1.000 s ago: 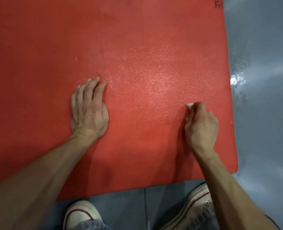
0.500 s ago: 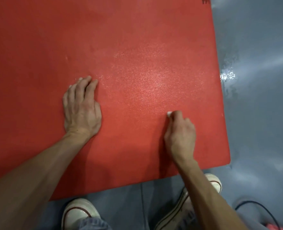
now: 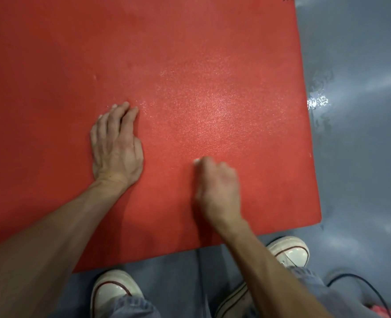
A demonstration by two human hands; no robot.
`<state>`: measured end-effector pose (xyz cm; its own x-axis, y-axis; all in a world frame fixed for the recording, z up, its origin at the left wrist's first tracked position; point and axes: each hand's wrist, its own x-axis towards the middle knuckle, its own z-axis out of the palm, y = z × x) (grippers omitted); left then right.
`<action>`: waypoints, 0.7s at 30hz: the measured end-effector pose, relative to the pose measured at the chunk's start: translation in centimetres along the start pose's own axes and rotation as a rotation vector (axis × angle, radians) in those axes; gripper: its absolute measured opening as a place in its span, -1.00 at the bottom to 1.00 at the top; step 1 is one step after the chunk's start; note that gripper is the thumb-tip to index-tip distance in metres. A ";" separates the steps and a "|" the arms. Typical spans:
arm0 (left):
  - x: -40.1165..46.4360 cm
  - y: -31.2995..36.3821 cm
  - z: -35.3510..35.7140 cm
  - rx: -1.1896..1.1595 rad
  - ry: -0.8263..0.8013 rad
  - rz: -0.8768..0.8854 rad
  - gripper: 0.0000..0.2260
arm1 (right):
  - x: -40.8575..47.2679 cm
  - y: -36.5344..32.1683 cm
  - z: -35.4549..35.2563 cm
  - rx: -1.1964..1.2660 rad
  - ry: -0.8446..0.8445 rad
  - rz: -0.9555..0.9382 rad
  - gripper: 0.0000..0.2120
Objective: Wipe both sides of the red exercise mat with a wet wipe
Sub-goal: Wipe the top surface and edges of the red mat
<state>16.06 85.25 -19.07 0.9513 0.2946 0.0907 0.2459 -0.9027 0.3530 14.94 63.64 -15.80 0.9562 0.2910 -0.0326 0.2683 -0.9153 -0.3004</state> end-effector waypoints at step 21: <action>-1.0 -1.3 -1.9 -0.132 -0.179 0.028 -0.50 | -2.0 8.7 -3.9 -0.148 -0.022 0.243 -0.91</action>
<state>14.42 86.76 -17.87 0.9782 0.1987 -0.0603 0.2033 -0.8574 0.4728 15.82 54.04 -14.62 0.9922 0.0623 -0.1078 0.0470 -0.9892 -0.1385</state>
